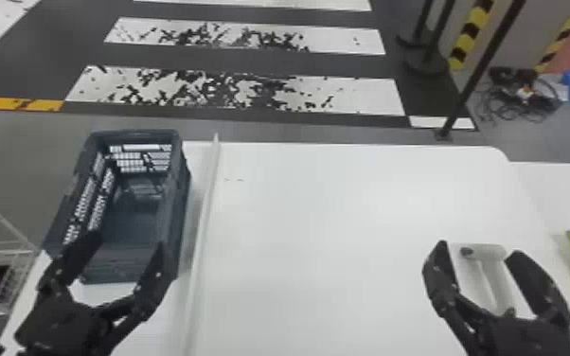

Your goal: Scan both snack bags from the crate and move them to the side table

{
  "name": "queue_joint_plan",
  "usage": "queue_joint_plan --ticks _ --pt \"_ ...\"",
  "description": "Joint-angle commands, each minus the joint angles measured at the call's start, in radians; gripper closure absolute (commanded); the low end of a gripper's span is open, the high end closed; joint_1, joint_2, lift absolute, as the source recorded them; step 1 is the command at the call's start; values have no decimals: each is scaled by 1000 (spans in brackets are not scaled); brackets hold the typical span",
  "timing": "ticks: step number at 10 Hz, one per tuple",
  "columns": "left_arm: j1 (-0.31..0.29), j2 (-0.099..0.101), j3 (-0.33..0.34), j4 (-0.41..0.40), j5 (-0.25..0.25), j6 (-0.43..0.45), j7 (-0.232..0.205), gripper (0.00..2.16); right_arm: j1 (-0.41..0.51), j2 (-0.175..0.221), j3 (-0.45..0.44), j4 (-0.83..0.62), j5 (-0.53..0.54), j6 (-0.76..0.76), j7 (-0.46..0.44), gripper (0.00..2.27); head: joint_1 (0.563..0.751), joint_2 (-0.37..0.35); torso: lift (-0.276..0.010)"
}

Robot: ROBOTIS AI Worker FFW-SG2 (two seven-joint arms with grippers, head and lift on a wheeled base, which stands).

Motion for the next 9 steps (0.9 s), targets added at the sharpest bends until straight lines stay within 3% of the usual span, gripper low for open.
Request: queue_joint_plan --ticks 1,7,9 --pt "3 -3 0 -6 0 2 13 66 10 0 1 -5 -1 -3 11 127 695 -26 -29" --pt "6 -3 1 -14 0 2 24 66 23 2 3 0 -1 -3 49 124 695 3 -29" --pt "6 -4 0 -37 0 66 53 66 23 2 4 3 8 -3 49 124 695 4 -29"
